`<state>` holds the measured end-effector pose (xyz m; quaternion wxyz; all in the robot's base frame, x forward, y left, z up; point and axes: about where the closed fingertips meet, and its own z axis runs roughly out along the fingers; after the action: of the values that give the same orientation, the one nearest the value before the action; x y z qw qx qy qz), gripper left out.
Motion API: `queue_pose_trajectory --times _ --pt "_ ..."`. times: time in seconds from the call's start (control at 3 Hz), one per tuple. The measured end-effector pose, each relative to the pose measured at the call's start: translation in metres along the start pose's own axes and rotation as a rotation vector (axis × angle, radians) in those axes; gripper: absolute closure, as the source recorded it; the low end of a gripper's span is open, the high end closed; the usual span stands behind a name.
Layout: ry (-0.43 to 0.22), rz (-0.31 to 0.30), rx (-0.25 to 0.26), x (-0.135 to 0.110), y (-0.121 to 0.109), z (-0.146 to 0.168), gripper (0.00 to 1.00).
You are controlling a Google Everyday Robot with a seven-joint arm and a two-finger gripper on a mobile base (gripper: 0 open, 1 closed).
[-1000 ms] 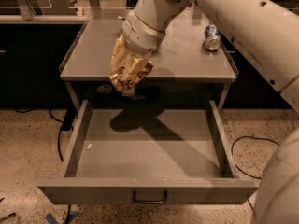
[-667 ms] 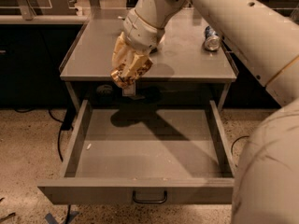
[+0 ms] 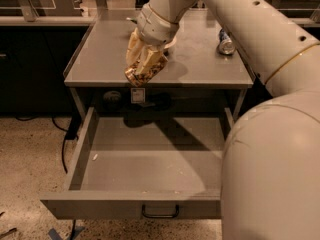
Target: Pick orange can from top drawer and place on counter
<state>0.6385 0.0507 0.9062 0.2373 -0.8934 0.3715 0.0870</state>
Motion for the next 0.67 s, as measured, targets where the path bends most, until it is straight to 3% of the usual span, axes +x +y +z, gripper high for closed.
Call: queue_pose_trajectory --times 0.67 --pt "0.056 0.018 0.019 0.033 -0.020 -0.018 1.00"
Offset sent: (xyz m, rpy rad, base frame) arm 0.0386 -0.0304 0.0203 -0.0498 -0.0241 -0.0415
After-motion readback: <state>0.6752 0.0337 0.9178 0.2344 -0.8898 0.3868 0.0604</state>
